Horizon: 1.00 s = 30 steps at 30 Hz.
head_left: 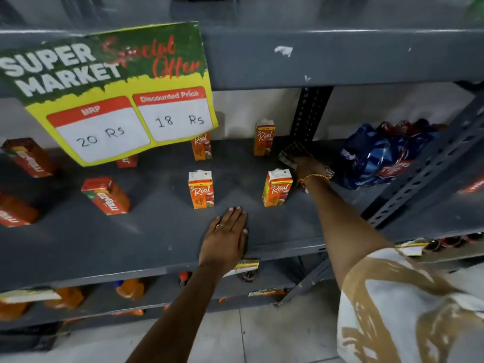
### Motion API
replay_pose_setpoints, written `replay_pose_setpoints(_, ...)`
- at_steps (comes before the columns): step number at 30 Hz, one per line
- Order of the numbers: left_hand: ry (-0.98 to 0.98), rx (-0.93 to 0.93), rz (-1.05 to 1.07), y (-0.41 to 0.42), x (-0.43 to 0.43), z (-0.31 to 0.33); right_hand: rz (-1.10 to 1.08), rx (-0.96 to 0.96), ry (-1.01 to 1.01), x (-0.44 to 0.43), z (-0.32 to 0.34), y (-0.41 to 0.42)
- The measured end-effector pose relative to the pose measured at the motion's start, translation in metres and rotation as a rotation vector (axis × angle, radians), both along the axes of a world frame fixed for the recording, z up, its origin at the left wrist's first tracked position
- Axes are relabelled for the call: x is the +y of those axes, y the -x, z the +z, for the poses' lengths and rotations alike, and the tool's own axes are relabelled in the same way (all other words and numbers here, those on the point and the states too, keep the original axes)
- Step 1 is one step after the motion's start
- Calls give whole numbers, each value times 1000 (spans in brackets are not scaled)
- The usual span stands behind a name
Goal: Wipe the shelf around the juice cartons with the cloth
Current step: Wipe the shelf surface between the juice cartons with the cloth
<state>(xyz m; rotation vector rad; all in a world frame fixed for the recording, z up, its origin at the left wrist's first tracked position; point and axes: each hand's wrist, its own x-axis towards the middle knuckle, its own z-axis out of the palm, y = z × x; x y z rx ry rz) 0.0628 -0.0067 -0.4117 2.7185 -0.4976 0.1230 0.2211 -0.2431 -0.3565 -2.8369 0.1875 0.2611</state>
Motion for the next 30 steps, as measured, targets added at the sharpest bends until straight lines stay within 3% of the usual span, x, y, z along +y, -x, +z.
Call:
replay_pose_setpoints(2,-1,6,-1,1,0,1,-135,-52,106,4,-1,19)
replay_pose_setpoints(5,0,12,-6,1,0,0,-122,-102,324,16,-5,53)
replay_pose_setpoints(16,-5,37,-20,3,0,1,-260,113,332,77,18,179)
replay_pose_setpoints(22,-50,52,-22,14,15,3,-151,100,190,110,28,243)
replay_pose_setpoints(25,-108,-5,24,24,45,0,-129,44,10,130,44,250)
replay_pose_setpoints(30,-70,-53,199,22,121,-2,-159,-223,-314,164,85,194)
